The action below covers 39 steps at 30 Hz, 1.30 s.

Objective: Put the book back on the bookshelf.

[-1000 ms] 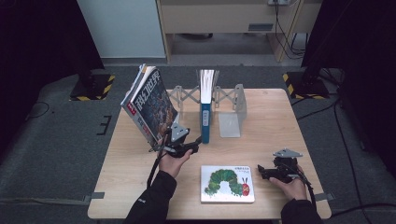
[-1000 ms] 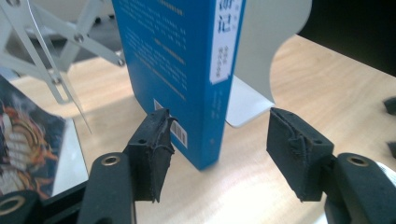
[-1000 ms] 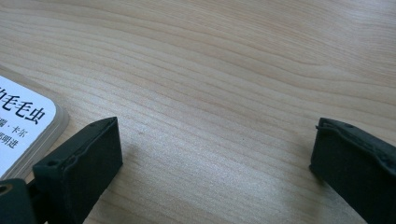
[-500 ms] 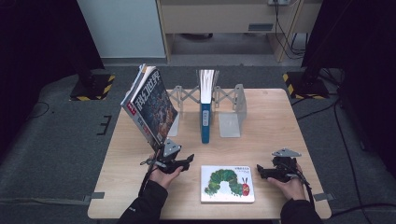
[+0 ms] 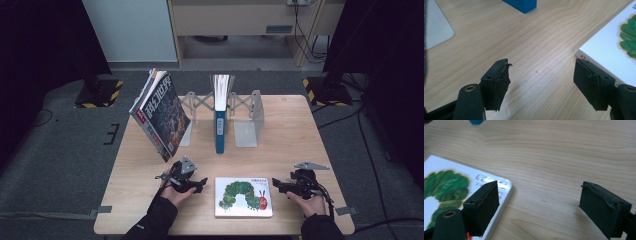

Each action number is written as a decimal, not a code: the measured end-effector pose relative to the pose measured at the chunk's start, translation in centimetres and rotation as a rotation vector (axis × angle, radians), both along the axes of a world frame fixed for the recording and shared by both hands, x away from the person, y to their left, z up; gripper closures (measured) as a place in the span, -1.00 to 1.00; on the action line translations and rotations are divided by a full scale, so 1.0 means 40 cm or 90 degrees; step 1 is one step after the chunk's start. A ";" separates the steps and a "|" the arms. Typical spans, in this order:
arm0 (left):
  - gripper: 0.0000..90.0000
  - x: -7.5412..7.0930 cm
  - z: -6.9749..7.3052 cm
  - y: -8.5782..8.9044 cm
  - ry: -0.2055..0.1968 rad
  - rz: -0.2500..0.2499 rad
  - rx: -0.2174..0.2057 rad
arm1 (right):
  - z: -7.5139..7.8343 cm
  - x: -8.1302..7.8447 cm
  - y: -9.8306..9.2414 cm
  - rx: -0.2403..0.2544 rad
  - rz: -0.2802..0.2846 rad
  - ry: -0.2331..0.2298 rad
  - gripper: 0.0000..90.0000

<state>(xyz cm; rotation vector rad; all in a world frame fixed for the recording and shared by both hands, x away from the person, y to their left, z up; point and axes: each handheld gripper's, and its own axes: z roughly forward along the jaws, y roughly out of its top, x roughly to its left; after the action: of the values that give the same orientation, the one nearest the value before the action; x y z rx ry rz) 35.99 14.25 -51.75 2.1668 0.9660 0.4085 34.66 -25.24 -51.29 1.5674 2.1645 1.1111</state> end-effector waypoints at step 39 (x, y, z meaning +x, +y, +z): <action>-1.00 -0.055 -0.049 -0.050 0.019 0.000 0.012 | -0.028 -0.057 0.094 0.039 0.113 0.057 -0.12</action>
<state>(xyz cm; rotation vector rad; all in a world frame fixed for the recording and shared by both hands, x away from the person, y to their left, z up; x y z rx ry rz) 33.80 12.25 -53.72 2.1955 0.9821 0.3884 32.38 -21.49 -52.41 1.5008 2.3889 1.1920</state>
